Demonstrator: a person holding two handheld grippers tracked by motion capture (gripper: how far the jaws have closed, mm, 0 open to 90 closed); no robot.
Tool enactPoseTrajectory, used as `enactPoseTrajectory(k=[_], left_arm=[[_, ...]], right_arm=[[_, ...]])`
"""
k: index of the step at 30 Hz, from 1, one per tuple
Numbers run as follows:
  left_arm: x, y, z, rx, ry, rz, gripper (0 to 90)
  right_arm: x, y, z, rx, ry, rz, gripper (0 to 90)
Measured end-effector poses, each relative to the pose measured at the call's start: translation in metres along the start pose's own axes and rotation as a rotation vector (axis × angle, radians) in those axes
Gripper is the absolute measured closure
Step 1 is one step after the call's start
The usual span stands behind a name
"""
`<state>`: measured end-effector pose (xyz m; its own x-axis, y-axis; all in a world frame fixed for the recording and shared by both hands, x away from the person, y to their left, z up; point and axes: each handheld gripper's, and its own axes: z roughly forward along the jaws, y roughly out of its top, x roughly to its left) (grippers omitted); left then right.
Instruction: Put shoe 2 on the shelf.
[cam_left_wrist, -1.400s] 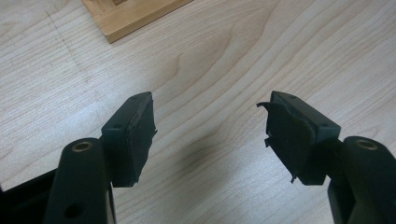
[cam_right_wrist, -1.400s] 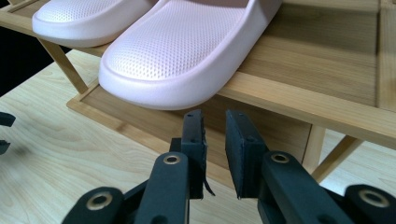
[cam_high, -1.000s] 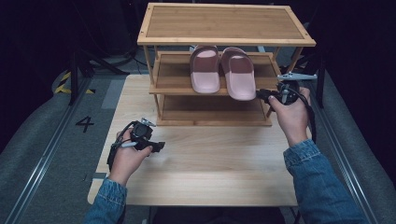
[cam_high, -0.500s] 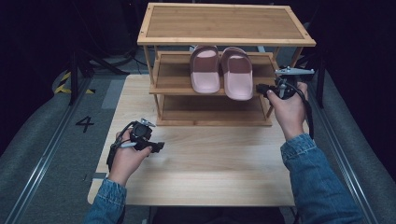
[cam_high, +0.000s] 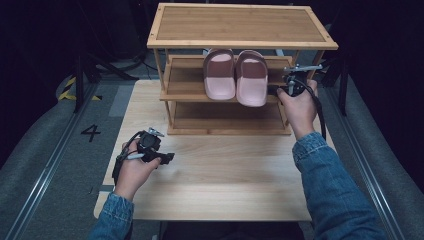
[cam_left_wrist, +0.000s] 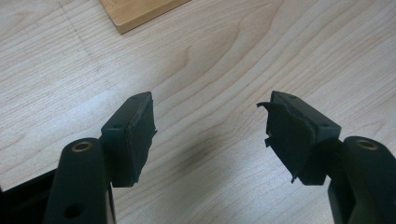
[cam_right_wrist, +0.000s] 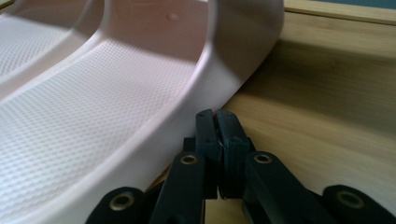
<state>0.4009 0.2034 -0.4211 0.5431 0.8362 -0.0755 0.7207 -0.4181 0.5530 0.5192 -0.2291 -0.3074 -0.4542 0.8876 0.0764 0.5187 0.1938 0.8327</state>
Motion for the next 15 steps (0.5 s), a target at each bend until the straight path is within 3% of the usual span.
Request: enactPoseTrajectory(k=[10, 12, 15], left_arm=[[-0.003, 0.002, 0.004, 0.006, -0.008, 0.01, 32.9], [-0.003, 0.003, 0.003, 0.006, -0.011, 0.015, 32.9], [-0.002, 0.003, 0.004, 0.004, -0.007, 0.008, 32.9]], right_arm=[[-0.008, 0.005, 0.009, -0.024, 0.0, 0.001, 84.7], [-0.008, 0.004, 0.006, -0.028, 0.006, -0.01, 83.5], [0.0, -0.002, -0.012, -0.05, 0.054, -0.02, 84.1]])
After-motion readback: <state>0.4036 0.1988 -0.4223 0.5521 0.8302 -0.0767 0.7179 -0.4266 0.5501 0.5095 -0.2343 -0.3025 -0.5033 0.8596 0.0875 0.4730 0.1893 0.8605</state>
